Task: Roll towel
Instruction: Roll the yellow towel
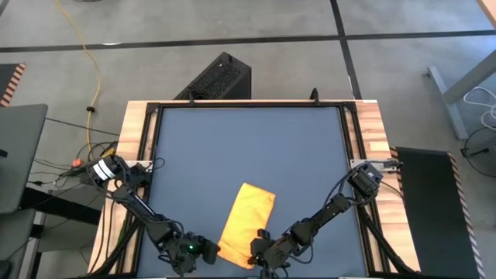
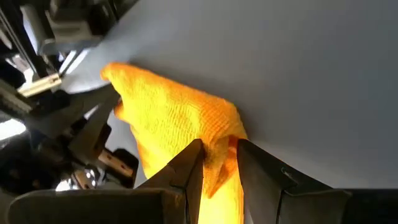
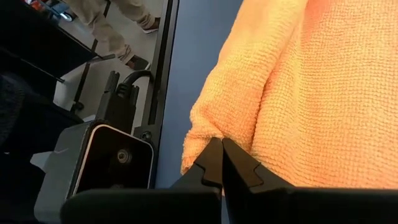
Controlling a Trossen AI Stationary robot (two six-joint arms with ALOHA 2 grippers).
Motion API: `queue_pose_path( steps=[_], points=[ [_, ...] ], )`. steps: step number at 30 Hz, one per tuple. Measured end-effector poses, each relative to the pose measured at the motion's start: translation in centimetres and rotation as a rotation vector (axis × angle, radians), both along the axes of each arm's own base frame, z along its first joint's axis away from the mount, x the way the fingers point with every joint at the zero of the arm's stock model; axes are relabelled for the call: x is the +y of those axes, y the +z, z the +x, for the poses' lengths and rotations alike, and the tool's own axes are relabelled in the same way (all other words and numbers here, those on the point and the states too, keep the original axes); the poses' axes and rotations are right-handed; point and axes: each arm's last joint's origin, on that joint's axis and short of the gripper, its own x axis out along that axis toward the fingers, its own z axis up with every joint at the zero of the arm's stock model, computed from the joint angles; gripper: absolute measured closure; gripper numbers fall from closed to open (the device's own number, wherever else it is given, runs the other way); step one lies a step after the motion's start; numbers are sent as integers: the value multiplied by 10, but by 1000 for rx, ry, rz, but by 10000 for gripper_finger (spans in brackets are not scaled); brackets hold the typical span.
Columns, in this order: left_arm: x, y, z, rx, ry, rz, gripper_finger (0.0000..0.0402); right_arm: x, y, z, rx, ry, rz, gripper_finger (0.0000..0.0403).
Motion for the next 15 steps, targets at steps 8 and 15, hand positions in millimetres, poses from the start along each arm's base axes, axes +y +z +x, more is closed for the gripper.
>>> queue_pose_path(
  steps=[8,15],
  points=[
    [-5,-9,7,3,-12,-111,313,-1,0,1,-2,0,-1,381],
    [-6,-8,11,12,111,-305,358,3,2,-1,7,-27,58,381]
  ],
)
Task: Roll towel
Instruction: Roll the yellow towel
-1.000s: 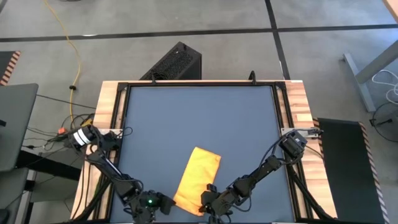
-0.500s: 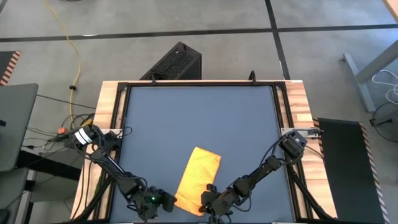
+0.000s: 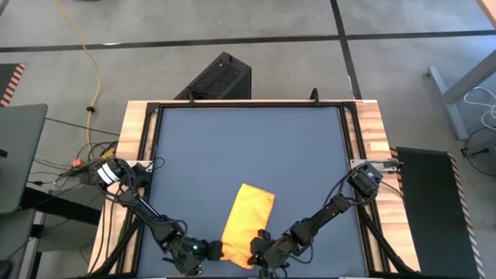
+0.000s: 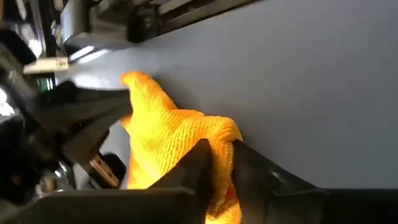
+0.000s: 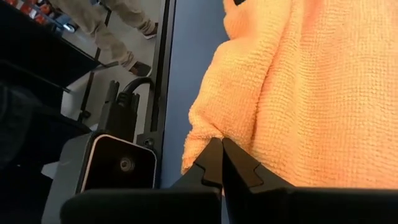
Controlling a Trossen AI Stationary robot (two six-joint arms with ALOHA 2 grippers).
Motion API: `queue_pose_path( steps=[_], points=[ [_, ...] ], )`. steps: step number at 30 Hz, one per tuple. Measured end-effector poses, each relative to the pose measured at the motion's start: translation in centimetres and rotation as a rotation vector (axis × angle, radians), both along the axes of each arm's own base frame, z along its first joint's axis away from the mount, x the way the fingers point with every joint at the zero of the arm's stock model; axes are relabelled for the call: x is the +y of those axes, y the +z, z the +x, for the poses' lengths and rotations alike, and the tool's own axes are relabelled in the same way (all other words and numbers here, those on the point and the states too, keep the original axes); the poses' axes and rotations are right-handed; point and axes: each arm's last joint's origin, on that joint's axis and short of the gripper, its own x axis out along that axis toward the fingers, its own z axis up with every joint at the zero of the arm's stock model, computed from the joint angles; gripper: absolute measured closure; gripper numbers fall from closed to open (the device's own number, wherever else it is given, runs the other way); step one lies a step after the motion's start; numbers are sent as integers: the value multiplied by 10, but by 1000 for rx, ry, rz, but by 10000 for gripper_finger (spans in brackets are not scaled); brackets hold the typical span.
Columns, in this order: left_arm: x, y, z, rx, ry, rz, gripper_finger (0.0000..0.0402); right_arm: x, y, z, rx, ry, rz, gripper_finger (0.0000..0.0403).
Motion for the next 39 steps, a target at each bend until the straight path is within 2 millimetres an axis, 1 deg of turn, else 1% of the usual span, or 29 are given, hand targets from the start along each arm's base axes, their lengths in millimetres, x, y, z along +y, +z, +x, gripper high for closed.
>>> queue_pose_path(
  steps=[2,3,6,9,13,19,22,28,33,36,39],
  points=[
    [0,0,0,25,36,-68,386,2,0,-2,5,-3,12,381],
    [0,0,0,45,49,-110,393,4,0,-3,7,-1,16,381],
    [-1,1,0,125,88,-252,398,8,3,-6,4,9,22,381],
    [-2,2,0,201,98,-373,400,10,7,-8,-8,20,23,378],
    [-3,4,2,240,116,-462,401,11,9,-8,-25,41,-3,365],
    [2,4,8,305,159,-570,401,12,11,-9,-76,119,-104,336],
    [3,4,10,361,159,-623,401,18,20,-9,-131,182,-170,323],
    [4,4,10,463,188,-729,401,20,28,-9,-60,239,-299,303],
    [5,6,13,505,216,-809,401,22,36,-6,-85,245,-341,300],
    [10,4,11,504,228,-898,401,22,35,-7,-89,229,-367,300],
    [22,1,3,497,257,-1043,401,23,38,-8,-97,227,-364,300]
  ],
)
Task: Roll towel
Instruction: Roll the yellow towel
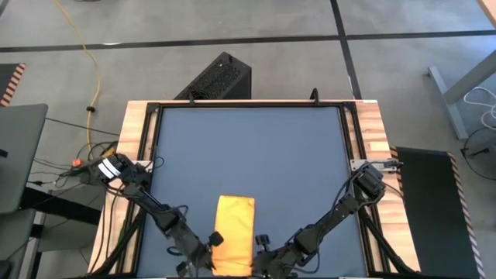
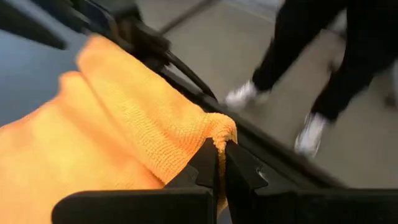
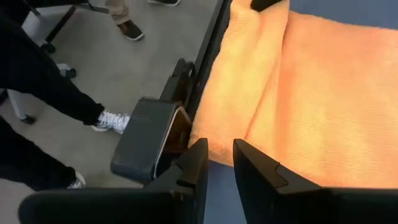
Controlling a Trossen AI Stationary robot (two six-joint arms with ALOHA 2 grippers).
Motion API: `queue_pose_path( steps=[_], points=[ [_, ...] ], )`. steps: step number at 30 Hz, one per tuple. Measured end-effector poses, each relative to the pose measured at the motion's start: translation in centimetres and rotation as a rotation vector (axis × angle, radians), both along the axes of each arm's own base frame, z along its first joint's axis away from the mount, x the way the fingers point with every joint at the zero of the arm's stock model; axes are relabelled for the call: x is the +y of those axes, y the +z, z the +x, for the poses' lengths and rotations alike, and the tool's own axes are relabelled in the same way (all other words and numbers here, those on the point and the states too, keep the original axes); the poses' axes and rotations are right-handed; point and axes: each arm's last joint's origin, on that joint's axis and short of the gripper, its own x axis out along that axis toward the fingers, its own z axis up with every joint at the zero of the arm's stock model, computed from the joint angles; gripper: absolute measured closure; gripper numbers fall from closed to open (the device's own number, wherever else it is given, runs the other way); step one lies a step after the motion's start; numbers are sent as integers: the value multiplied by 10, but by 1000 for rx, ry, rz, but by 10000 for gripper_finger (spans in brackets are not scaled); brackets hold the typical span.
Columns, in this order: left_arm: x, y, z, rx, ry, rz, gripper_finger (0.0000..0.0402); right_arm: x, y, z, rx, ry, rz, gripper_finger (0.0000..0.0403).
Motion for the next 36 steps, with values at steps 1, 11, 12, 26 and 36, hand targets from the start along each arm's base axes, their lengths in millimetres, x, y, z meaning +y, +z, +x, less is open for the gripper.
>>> queue_pose_path(
  steps=[1,11,12,26,36],
  points=[
    [5,0,-4,5,22,-46,401,1,0,-1,-4,-2,-2,300],
    [29,-20,-44,165,331,-397,401,2,3,1,-60,-19,0,300],
    [29,-21,-47,183,348,-419,401,1,3,2,-70,-24,-9,300],
    [28,-22,-76,130,456,-527,401,-16,7,19,-210,133,-259,300],
    [27,-26,-78,123,441,-470,401,-24,5,23,-262,289,-497,300]
  ],
)
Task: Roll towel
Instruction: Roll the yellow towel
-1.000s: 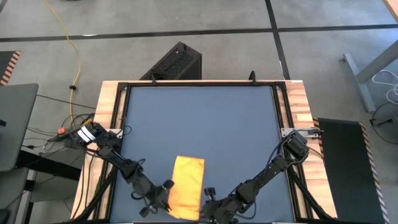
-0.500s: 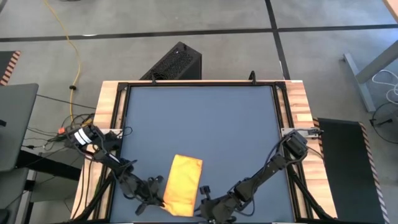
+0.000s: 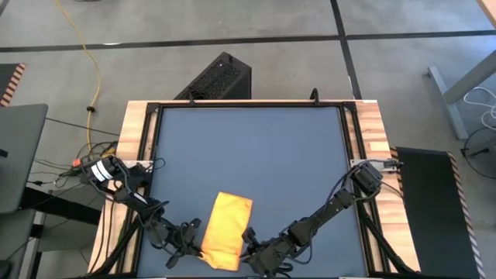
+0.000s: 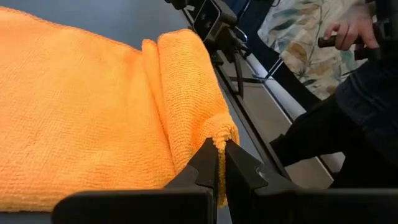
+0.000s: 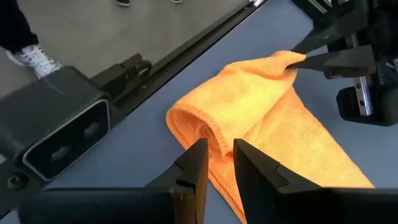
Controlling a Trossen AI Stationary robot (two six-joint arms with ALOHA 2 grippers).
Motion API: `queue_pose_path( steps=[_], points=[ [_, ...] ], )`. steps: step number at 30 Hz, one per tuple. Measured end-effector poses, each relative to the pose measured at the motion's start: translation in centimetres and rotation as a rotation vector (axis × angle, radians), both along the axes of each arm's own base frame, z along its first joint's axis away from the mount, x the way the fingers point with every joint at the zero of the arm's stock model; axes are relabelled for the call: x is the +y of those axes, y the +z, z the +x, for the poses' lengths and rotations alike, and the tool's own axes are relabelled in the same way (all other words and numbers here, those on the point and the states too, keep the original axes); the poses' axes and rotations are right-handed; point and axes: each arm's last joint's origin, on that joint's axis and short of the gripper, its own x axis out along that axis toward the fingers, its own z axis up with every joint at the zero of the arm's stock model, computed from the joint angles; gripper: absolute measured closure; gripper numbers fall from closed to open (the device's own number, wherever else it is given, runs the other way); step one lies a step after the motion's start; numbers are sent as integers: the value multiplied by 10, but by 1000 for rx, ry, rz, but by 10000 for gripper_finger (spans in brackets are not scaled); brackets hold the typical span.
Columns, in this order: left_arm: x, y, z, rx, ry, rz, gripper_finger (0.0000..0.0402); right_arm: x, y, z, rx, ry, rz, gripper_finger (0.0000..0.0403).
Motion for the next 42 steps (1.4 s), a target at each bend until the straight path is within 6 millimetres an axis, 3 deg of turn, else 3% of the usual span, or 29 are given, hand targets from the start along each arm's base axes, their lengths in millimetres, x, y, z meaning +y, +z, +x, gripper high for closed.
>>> queue_pose_path(
  steps=[4,10,16,21,27,34,42],
  points=[
    [1,-1,1,1,1,12,401,-6,-5,6,20,7,42,300],
    [0,-1,1,-22,-33,50,401,-19,-8,14,124,-240,324,300],
    [-2,-1,-1,-30,-132,66,401,-22,-9,13,122,-321,328,300],
    [-1,-1,0,-35,-119,77,399,-37,-11,21,133,-381,343,300],
    [4,-1,6,-34,-82,79,366,-62,-11,35,139,-447,368,301],
    [5,-1,8,35,-224,0,313,-94,-27,40,174,-561,418,301],
    [8,-2,11,72,-295,-34,292,-102,-32,38,207,-607,433,301]
  ],
)
